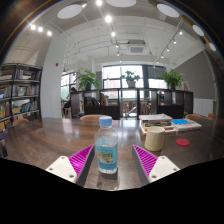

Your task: Pour water

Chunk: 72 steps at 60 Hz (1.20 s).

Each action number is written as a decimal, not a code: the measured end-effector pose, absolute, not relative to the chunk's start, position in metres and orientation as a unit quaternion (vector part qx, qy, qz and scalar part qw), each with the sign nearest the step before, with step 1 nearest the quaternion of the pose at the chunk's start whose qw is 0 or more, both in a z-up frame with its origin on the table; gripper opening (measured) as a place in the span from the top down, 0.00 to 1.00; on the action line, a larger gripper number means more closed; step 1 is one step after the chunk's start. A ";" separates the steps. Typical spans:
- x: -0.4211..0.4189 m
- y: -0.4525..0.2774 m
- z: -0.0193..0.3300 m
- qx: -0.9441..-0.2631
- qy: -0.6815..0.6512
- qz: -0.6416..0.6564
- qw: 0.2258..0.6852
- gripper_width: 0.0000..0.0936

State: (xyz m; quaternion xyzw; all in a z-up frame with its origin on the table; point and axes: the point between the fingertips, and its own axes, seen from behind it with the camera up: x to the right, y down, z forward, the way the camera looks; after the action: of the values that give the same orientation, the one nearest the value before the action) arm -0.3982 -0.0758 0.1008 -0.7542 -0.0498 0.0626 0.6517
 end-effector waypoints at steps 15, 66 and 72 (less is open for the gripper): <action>-0.426 -0.024 0.083 -0.757 -0.071 0.052 0.647 0.18; -0.395 0.040 0.136 -0.726 0.075 0.200 0.654 0.70; -0.375 0.062 0.160 -0.700 0.154 0.284 0.636 0.70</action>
State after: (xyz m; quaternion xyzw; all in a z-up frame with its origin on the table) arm -0.3747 0.0617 0.1601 -0.7003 0.1538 0.2844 0.6364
